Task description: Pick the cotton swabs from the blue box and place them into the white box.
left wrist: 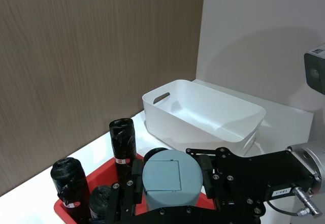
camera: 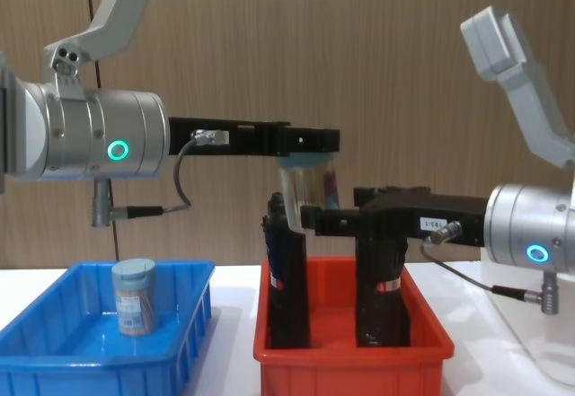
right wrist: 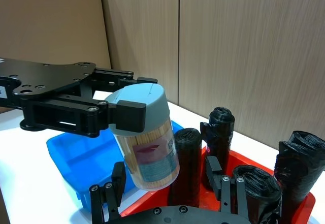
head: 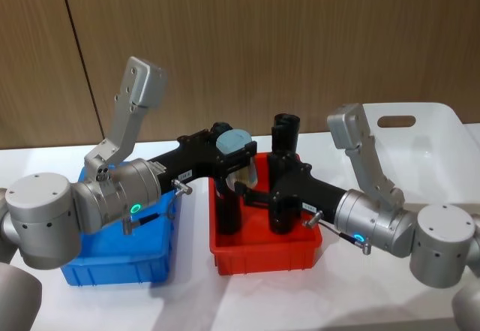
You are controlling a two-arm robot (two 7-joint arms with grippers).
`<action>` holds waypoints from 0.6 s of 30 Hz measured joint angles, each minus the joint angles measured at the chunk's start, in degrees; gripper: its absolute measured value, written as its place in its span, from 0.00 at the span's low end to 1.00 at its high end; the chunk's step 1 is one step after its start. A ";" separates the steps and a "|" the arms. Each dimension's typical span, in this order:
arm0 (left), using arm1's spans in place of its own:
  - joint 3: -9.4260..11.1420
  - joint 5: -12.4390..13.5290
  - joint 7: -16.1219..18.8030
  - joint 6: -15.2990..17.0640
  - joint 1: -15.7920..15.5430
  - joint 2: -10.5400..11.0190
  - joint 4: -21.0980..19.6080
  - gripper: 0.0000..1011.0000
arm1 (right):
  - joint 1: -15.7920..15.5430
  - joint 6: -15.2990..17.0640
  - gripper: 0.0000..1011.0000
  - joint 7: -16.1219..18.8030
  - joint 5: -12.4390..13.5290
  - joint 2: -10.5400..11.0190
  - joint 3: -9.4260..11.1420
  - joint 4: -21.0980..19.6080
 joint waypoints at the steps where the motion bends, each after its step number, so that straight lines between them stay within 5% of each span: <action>1: 0.00 0.00 0.00 0.00 0.00 0.00 0.00 0.66 | 0.16 -0.19 0.99 0.00 0.00 -0.05 -0.02 0.30; 18: 0.00 0.00 0.00 0.00 0.00 0.00 0.00 0.66 | 1.83 -1.69 0.99 0.34 -0.01 -0.72 -0.46 3.35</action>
